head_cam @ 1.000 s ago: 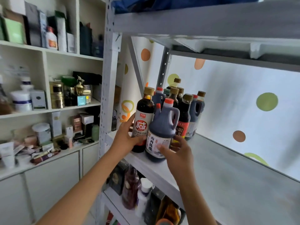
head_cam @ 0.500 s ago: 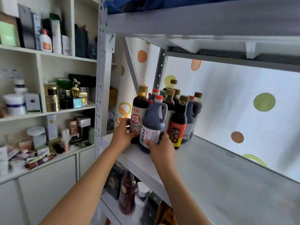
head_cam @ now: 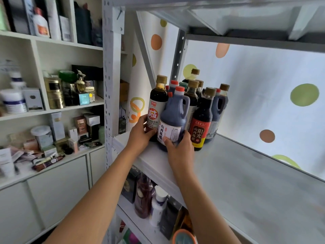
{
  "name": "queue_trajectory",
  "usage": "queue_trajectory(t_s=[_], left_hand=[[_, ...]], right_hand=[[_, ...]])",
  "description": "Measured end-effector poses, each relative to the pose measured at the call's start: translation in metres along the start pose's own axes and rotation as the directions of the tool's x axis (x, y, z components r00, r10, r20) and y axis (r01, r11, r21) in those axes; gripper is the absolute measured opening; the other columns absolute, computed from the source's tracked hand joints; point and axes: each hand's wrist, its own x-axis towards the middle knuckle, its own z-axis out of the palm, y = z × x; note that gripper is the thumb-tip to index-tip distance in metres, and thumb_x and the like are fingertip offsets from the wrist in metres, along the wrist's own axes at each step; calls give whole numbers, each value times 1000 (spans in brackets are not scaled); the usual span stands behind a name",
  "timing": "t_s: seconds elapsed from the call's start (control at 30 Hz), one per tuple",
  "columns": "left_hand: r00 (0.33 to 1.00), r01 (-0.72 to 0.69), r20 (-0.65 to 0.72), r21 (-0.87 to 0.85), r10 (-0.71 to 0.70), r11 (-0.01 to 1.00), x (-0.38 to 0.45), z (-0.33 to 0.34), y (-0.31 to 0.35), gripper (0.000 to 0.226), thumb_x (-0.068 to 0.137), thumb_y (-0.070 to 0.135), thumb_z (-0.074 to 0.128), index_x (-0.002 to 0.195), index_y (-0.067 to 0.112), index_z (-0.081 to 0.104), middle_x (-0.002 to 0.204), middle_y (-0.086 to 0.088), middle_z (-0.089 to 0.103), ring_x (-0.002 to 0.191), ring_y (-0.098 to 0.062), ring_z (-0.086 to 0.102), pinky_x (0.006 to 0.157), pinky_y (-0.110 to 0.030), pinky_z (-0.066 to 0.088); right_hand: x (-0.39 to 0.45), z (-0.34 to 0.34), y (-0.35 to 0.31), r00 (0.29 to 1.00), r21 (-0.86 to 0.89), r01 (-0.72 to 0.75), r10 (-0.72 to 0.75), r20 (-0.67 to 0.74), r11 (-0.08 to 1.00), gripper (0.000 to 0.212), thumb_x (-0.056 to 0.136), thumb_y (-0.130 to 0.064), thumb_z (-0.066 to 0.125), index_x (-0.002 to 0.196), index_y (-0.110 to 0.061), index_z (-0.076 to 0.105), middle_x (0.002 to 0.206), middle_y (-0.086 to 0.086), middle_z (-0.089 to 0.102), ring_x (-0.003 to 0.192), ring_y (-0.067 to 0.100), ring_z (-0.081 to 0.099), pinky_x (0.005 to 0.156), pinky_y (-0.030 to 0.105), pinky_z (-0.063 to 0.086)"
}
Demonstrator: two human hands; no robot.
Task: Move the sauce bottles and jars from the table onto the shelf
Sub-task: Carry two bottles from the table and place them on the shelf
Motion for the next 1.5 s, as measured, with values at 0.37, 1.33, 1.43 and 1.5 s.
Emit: queue_trajectory(t_s=[0.37,1.33,1.43,1.5], left_hand=[[978,-21,-194,251,72,968,-4,4,-2,51,75,28,81,113,15,49,105,8,55,90,-10,54,73,-23,43],[994,56,1,860,-112,507,-273,-4,46,65,99,15,38,154,9,5,162,-10,6,150,-25,-1,121,-42,8],[997,24,-2,951,-72,309,-318,-4,57,71,98,20,41,154,15,-2,163,-5,-8,149,-21,-13,121,-47,1],[990,106,-81,965,-113,240,-348,-22,65,72,98,18,40,154,16,-3,163,-4,-9,149,-20,-14,121,-47,-1]], right_hand=[[0,-2,6,1000,-41,18,-18,0,999,76,79,-46,77,140,-18,40,134,-1,56,121,18,55,99,42,51],[-178,-85,10,865,-650,479,-191,465,590,66,97,-31,39,154,-5,21,163,15,18,152,29,11,124,45,5],[-213,-88,10,811,-431,507,-244,531,747,71,91,-25,49,155,-7,22,160,11,29,150,23,20,124,40,13],[-249,-78,8,677,-313,621,-289,677,719,77,94,-28,47,157,-8,9,165,9,14,153,19,7,125,38,6]])
